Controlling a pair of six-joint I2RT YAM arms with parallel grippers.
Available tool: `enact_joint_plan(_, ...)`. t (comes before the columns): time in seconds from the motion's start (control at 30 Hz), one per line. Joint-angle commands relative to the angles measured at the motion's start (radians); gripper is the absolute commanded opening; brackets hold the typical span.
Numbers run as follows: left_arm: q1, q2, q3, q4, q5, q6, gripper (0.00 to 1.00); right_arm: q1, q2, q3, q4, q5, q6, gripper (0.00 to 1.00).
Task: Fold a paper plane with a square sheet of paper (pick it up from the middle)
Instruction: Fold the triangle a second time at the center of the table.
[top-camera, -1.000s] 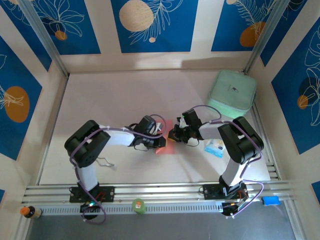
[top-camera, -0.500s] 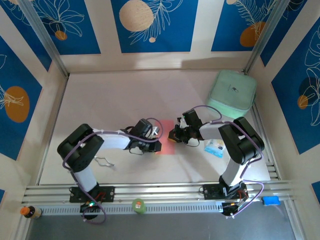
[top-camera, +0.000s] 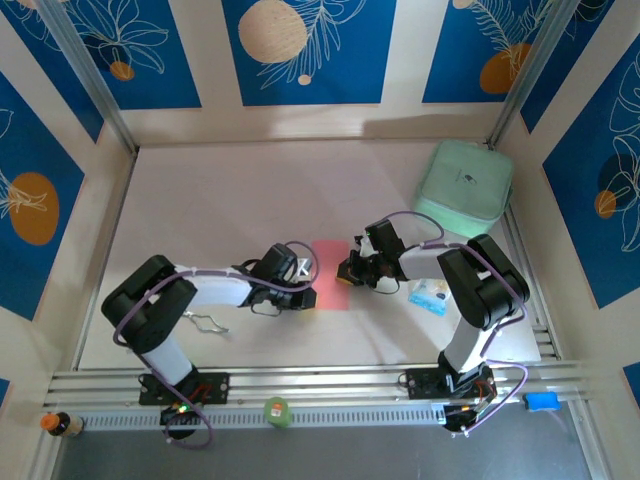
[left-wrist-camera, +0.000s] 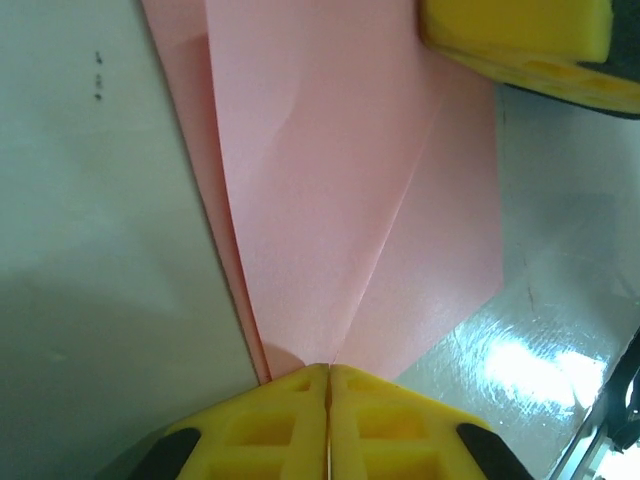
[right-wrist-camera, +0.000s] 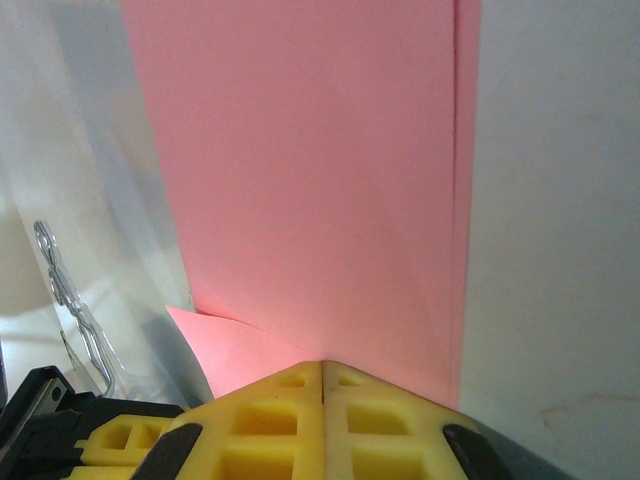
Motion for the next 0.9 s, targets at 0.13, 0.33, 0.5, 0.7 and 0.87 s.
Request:
enact_joint_plan(0.13,0.005,-0.033,-0.035,-0.208,-0.053,0.073,0.07,-0.007,0.007,-0.025,-0.119,0.096,-0.015,0.0)
enact_joint_plan(0.33,0.005,-0.067,-0.043,-0.236,-0.063,0.108,0.06,-0.007,0.007,-0.023,-0.119,0.096,-0.016,0.0)
enact_joint_plan(0.5,0.005,-0.088,-0.034,-0.241,-0.052,0.127,0.05,-0.006,0.009,-0.019,-0.121,0.092,-0.018,0.0)
enact_joint_plan(0.7,0.005,-0.167,0.009,-0.22,-0.07,0.112,0.04,0.004,0.007,0.017,-0.128,0.062,-0.047,0.0)
enact_joint_plan(0.87,0.006,-0.118,0.092,-0.169,-0.019,0.096,0.05,0.013,-0.003,0.072,-0.15,0.03,-0.08,0.0)
